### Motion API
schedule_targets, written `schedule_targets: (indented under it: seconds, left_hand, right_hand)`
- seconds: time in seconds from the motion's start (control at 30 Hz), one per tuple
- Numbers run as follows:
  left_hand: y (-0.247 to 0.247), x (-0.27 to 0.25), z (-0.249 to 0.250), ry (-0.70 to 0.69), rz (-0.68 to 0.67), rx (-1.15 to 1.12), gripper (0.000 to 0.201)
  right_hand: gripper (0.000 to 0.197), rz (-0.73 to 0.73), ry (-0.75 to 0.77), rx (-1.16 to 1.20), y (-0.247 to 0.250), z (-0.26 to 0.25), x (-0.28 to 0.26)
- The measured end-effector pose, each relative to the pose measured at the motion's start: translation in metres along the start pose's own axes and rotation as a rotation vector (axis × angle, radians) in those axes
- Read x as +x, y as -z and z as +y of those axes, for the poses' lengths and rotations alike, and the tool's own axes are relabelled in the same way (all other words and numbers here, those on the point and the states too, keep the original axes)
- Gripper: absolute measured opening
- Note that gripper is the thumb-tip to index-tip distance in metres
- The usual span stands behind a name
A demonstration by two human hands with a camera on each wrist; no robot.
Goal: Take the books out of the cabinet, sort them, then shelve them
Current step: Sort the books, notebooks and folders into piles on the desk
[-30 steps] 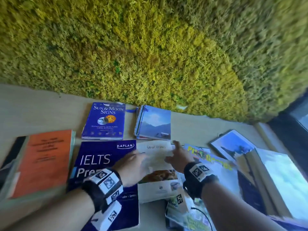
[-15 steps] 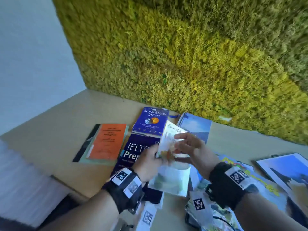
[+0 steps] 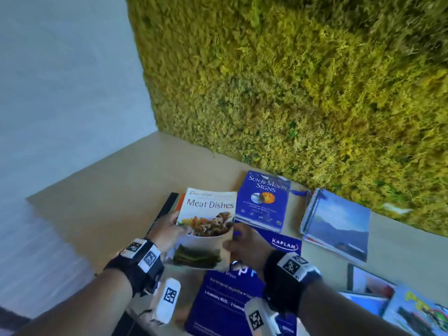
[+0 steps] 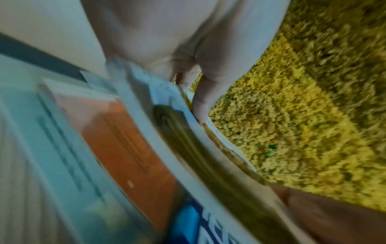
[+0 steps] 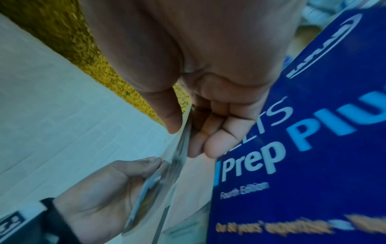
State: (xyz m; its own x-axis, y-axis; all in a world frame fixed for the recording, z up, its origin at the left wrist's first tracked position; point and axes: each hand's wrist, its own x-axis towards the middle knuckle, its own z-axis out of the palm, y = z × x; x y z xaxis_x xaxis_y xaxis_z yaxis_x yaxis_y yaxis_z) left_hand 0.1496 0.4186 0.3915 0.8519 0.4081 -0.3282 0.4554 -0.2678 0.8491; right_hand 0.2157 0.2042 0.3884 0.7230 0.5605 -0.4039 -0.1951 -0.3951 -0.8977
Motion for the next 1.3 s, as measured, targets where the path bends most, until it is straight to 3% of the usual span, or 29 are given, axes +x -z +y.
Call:
schedule_targets:
  seconds: [0.07, 0.13, 0.2, 0.23, 0.3, 0.4, 0.53, 0.67, 0.73, 0.83, 1.0, 1.17, 1.23, 1.3]
  left_hand:
    - [0.018, 0.027, -0.010, -0.001, 0.005, 0.138, 0.030]
    - [0.030, 0.051, -0.021, 0.014, 0.024, 0.326, 0.055]
    - [0.040, 0.075, -0.039, 0.075, 0.039, 0.549, 0.087]
    - [0.042, 0.083, -0.046, 0.088, 0.030, 0.626, 0.092]
    - [0.042, 0.082, -0.048, 0.084, -0.006, 0.702, 0.096]
    - [0.042, 0.072, -0.044, 0.103, -0.033, 0.716, 0.095]
    - [0.061, 0.078, -0.055, 0.116, 0.004, 0.747, 0.081]
    - [0.061, 0.071, -0.063, 0.080, -0.013, 0.794, 0.069]
    - [0.037, 0.047, -0.044, 0.004, 0.016, 0.858, 0.081]
    - [-0.018, 0.010, -0.011, -0.176, -0.064, 0.790, 0.070]
    - [-0.123, -0.048, 0.023, -0.426, -0.277, 0.640, 0.052]
    - [-0.225, -0.121, 0.050, -0.525, -0.514, 0.596, 0.051]
    - [-0.262, -0.142, 0.053, -0.516, -0.574, 0.631, 0.060]
    - [-0.290, -0.155, 0.053, -0.479, -0.584, 0.738, 0.072]
  right_hand:
    - [0.018, -0.015, 0.004, -0.042, -0.013, -0.011, 0.022]
    - [0.014, 0.020, -0.036, -0.123, -0.024, -0.018, 0.046]
    - [0.032, 0.022, -0.074, -0.199, -0.031, -0.017, 0.069]
    - [0.046, 0.013, -0.079, -0.249, -0.035, -0.015, 0.081]
    - [0.060, -0.031, -0.100, -0.384, -0.043, -0.020, 0.089]
    - [0.049, -0.069, -0.095, -0.513, -0.055, -0.028, 0.091]
    - [0.063, -0.110, -0.071, -0.427, -0.072, -0.029, 0.071]
    - [0.047, -0.114, -0.060, -0.345, -0.063, -0.022, 0.041]
    - [0.048, -0.047, -0.044, -0.352, -0.041, -0.014, 0.024]
    - [0.059, 0.045, -0.020, -0.363, -0.001, 0.002, -0.016]
    - [0.034, 0.194, -0.013, -0.279, 0.059, 0.051, -0.107]
    - [0.006, 0.371, -0.063, -0.175, 0.114, 0.113, -0.217]
    - [0.010, 0.508, -0.130, -0.256, 0.137, 0.140, -0.255]
    - [0.028, 0.681, -0.244, -0.396, 0.161, 0.171, -0.288]
